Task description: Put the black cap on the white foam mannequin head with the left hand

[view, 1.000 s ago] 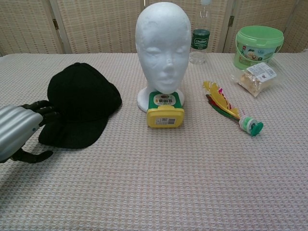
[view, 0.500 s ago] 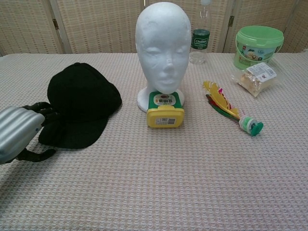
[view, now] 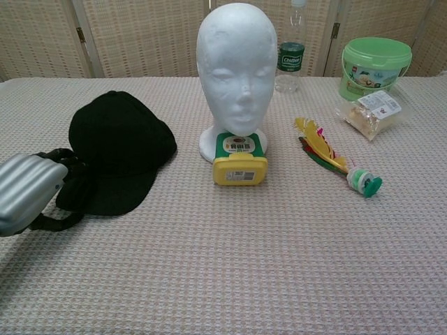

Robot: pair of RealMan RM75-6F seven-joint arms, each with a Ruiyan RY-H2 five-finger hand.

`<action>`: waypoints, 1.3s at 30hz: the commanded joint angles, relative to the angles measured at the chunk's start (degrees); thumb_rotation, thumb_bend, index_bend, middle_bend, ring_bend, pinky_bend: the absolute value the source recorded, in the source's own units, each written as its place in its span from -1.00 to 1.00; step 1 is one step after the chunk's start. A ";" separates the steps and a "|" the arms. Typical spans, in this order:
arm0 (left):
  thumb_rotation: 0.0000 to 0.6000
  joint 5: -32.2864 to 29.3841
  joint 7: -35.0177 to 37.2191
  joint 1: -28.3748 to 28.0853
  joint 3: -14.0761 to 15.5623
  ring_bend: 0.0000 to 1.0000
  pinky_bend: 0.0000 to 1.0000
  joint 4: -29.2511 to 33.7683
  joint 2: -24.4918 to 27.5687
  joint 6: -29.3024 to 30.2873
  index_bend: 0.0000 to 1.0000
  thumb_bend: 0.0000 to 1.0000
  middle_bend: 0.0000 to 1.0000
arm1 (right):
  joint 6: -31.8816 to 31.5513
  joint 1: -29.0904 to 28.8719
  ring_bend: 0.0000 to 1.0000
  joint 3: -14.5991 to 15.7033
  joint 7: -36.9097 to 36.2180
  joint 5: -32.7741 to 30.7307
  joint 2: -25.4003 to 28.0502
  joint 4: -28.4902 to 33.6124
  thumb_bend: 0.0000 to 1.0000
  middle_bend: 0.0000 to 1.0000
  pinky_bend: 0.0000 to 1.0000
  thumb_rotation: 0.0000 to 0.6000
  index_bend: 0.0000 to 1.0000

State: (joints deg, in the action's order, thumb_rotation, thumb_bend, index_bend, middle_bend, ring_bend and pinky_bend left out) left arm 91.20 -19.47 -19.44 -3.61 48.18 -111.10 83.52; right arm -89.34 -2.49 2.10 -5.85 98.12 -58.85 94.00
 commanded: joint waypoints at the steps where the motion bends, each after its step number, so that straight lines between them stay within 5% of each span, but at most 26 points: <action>1: 1.00 0.14 0.90 -0.31 -0.11 -0.49 -0.16 -1.36 -0.74 0.66 -0.14 -0.48 -0.20 | 0.09 -0.05 -1.00 -0.06 0.04 -0.11 -0.02 0.03 -0.63 -1.00 -1.00 1.00 -1.00; 13: 1.00 -0.12 3.59 -1.36 -0.19 -0.47 -0.14 -5.95 -3.27 0.94 -0.11 -0.48 -0.16 | 0.16 -0.06 -1.00 -0.26 -0.05 -0.61 0.08 0.13 -0.63 -1.00 -1.00 1.00 -1.00; 21: 1.00 0.05 7.12 -2.12 -0.42 -0.25 0.06 -9.83 -5.57 2.45 0.13 -0.47 0.11 | 0.26 -0.11 -1.00 -0.41 -0.16 -0.91 0.09 0.07 -0.63 -1.00 -1.00 1.00 -1.00; 39: 1.00 0.22 11.24 -3.35 -1.59 -0.08 0.20 -18.78 -8.61 9.37 0.32 0.03 0.34 | 0.82 -0.21 -1.00 -0.30 0.70 -1.02 -0.06 0.34 -0.63 -1.00 -1.00 1.00 -1.00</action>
State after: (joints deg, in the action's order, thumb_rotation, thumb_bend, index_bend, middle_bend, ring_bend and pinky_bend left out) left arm 91.28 -8.39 -22.62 -4.89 30.14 -119.53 91.65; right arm -88.51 -2.70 1.80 -5.14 97.10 -58.91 94.34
